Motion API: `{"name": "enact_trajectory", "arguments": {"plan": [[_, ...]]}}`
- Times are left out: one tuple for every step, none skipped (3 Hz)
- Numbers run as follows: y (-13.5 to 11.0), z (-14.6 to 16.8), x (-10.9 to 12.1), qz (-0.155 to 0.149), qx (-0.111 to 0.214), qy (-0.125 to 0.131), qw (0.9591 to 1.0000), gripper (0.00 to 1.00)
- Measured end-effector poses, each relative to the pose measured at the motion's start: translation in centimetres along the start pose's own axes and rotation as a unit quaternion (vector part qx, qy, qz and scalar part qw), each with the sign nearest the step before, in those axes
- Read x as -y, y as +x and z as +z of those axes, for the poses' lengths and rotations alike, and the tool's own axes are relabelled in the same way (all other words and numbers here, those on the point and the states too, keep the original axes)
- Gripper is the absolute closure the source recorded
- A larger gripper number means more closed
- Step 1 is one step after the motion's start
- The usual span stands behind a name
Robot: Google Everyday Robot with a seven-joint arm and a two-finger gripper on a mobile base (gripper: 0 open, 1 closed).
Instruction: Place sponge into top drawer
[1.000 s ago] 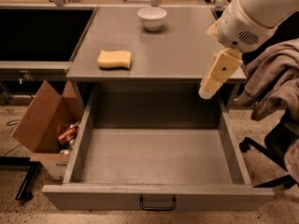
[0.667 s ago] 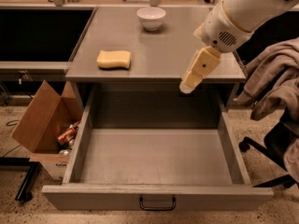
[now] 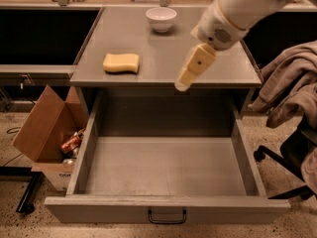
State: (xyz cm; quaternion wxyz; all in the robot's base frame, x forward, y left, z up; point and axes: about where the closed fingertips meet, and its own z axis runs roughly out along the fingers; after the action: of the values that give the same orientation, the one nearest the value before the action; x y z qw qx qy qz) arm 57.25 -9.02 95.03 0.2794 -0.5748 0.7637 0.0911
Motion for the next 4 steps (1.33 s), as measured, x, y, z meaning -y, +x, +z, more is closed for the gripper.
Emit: {"name": "enact_trajectory", "arguments": {"plan": [[-4.0,2.8,2.2,0.012,0.041,-0.011,0.999,0.0],[-8.2,5.9,3.0,0.023,0.072,-0.026,0.9968,0.0],[-12.4,13.3,3.5,0.062,0.104,-0.05,0.9914,0.0],[-12.4,13.4,3.5,0.062,0.104,-0.05,0.9914,0.0]]}}
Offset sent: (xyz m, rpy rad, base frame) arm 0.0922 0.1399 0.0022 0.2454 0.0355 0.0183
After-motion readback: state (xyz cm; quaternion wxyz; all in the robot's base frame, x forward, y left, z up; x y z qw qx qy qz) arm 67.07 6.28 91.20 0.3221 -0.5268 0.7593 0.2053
